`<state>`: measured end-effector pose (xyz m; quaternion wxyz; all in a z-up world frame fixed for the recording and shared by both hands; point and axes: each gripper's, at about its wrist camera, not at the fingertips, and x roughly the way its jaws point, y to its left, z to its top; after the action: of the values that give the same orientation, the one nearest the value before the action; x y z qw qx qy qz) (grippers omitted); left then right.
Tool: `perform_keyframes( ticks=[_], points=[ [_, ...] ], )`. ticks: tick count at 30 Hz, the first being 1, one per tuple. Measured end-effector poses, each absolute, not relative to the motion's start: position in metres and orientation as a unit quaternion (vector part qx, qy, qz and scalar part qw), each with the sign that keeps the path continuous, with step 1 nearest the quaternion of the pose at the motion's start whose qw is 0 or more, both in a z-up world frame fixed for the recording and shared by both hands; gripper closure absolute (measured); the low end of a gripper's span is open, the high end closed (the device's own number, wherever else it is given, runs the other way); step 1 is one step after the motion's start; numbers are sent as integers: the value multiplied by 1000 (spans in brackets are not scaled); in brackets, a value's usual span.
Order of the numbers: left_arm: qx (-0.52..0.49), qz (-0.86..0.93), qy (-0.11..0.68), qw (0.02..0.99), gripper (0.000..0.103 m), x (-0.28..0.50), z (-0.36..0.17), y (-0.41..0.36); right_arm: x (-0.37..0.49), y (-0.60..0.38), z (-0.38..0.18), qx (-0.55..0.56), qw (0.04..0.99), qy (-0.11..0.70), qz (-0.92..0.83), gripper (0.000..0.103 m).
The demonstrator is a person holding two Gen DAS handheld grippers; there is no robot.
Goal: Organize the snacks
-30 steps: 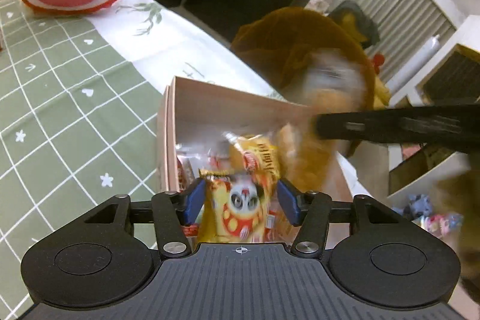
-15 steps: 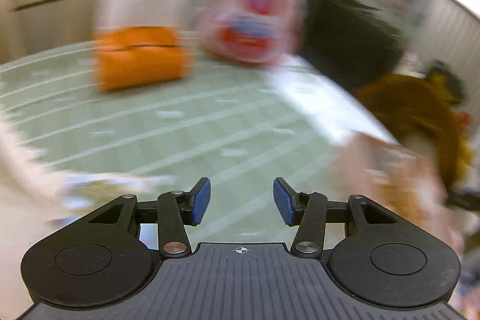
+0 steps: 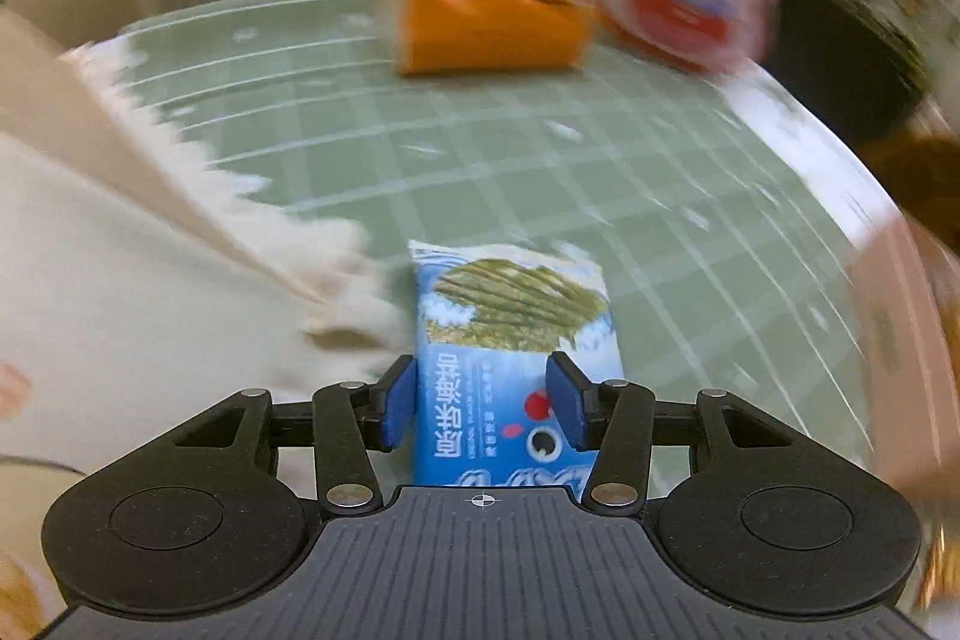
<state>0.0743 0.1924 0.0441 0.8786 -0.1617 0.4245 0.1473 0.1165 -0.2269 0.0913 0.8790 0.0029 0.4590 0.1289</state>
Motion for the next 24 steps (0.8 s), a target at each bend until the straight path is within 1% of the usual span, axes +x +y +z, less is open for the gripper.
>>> perform_keyframes(
  ticks=[4, 11, 13, 17, 20, 22, 24],
  points=[
    [-113, 79, 435, 890, 50, 68, 43, 139, 107, -217, 82, -3, 869, 472, 146, 23],
    [-101, -11, 449, 888, 50, 43, 42, 76, 106, -205, 49, -11, 852, 503, 142, 21],
    [-106, -32, 454, 884, 50, 37, 41, 66, 105, -205, 41, -4, 847, 512, 143, 20],
    [-132, -67, 465, 873, 51, 27, 40, 53, 89, -190, 39, -40, 843, 507, 174, 22],
    [-161, -93, 474, 861, 51, 26, 40, 49, 78, -178, 41, -41, 830, 514, 212, 22],
    [-179, -108, 482, 851, 51, 24, 39, 45, 73, -169, 42, -37, 822, 517, 236, 21],
    [-189, -116, 485, 846, 51, 23, 40, 40, 68, -159, 41, -44, 823, 512, 242, 17]
  ],
)
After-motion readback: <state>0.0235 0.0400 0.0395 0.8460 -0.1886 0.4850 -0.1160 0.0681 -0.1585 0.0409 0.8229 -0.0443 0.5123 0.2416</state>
